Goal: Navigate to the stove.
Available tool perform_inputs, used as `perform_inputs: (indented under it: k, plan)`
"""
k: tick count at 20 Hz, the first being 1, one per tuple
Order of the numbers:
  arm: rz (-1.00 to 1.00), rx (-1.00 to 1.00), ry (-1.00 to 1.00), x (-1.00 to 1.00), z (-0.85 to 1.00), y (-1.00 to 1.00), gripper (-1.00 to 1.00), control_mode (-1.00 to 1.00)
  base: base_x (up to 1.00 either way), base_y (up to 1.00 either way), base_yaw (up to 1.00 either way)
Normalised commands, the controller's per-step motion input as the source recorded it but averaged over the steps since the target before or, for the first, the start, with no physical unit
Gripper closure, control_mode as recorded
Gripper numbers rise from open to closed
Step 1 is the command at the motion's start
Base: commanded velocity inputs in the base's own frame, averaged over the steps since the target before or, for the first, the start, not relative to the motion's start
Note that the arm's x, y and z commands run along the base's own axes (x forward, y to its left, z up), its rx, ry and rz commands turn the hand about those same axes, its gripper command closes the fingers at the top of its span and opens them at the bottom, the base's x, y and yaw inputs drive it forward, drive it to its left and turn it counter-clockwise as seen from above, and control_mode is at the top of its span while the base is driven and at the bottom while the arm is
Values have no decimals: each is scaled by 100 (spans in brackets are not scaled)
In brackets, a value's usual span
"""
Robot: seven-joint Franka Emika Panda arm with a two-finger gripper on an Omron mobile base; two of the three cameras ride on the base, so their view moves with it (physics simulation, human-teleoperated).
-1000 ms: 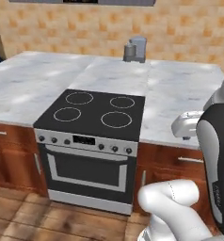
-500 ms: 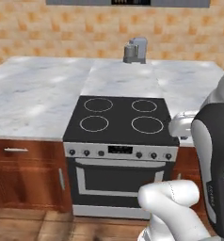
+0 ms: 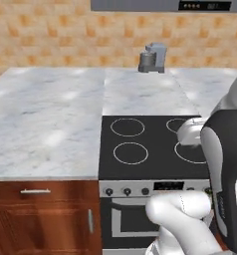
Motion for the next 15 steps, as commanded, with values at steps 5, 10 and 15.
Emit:
perform_inputs:
  k: [5, 10, 15]
  plan:
    - [0, 0, 0, 0, 0, 0, -100, 100, 40, 25, -37]
    - [0, 0, 0, 0, 0, 0, -100, 100, 23, -25, -28]
    - [0, 0, 0, 0, 0, 0, -100, 100, 55, 0, -20]
